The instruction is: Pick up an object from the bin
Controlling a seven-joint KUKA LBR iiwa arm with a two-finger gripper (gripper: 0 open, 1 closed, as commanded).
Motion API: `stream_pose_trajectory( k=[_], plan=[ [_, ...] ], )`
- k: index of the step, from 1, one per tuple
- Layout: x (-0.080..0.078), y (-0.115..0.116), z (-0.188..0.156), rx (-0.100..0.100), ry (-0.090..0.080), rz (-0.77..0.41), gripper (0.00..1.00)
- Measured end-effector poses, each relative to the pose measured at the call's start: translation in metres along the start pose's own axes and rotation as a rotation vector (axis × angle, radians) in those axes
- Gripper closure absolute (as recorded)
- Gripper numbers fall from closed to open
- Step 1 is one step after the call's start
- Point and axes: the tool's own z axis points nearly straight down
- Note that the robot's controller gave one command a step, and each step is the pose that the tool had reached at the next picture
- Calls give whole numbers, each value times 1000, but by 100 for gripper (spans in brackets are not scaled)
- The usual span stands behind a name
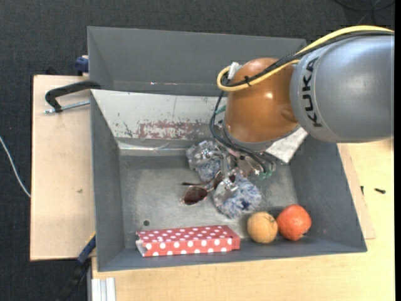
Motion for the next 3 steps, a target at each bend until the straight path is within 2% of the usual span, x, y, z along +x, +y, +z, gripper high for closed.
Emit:
stream_pose_trajectory(
  k=[1, 2, 3],
  plan=[
    [-5, 3, 34, -1, 3, 121, 0],
    [-11, -6, 46, 1, -2, -204, 0],
    [-15, -15, 57, -2, 5, -185, 100]
  ],
)
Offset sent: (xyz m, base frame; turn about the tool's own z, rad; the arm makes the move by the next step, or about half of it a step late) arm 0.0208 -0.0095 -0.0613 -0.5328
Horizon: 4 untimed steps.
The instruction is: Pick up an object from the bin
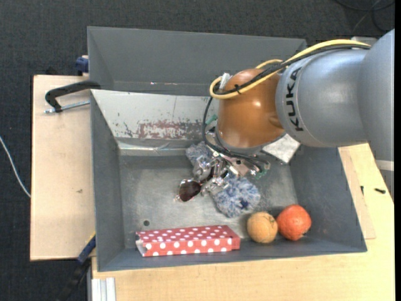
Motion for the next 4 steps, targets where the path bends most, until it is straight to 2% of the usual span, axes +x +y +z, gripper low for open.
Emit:
stream_pose_trajectory(
  k=[4],
  plan=[
    [0, 1, -10, 1, -4, 1, 100]
  ],
)
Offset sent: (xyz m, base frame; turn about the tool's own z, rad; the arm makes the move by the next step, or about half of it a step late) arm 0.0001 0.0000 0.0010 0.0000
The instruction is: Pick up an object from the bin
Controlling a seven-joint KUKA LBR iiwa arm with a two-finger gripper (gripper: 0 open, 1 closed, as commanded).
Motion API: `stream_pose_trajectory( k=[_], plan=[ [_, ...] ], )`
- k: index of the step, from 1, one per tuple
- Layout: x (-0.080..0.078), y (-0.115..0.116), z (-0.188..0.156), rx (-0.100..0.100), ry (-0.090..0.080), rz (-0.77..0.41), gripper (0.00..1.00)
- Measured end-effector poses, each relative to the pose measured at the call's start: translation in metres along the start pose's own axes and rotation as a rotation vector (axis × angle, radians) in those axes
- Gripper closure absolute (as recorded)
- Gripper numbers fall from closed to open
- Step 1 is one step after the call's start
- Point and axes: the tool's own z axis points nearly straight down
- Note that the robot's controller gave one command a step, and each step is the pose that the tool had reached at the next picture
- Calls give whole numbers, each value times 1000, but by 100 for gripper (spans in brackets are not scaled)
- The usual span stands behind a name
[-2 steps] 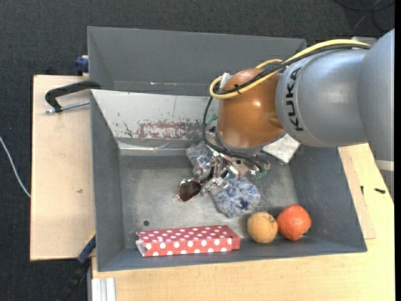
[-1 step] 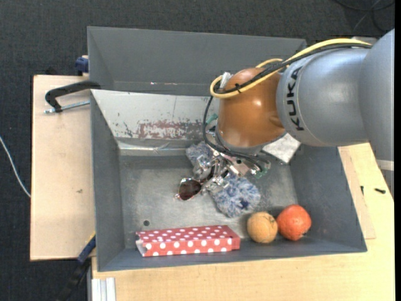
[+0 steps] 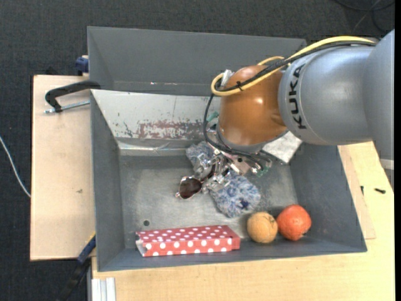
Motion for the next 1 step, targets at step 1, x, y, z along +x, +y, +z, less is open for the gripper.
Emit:
stream_pose_trajectory(
  k=[1],
  plan=[
    [0, 0, -11, 0, 0, 0, 100]
  ],
)
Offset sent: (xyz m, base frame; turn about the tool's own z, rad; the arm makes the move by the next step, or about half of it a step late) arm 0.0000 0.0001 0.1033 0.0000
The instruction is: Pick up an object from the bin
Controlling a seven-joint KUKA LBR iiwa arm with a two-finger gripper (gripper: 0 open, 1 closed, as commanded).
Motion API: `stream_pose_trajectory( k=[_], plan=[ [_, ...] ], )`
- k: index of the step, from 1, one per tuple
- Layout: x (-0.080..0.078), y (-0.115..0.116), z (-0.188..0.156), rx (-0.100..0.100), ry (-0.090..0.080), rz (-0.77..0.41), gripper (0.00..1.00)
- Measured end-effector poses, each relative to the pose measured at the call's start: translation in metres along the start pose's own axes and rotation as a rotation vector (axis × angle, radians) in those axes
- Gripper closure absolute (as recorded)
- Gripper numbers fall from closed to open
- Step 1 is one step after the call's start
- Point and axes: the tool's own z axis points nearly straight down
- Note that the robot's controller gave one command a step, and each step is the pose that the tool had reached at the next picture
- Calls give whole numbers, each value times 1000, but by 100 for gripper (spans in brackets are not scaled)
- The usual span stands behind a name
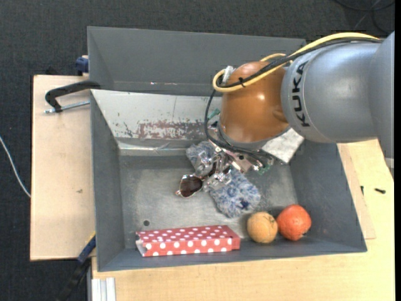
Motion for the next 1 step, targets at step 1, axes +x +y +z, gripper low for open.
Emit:
stream_pose_trajectory(
  k=[1],
  plan=[
    [1, 1, -15, -3, 4, 0, 100]
  ],
)
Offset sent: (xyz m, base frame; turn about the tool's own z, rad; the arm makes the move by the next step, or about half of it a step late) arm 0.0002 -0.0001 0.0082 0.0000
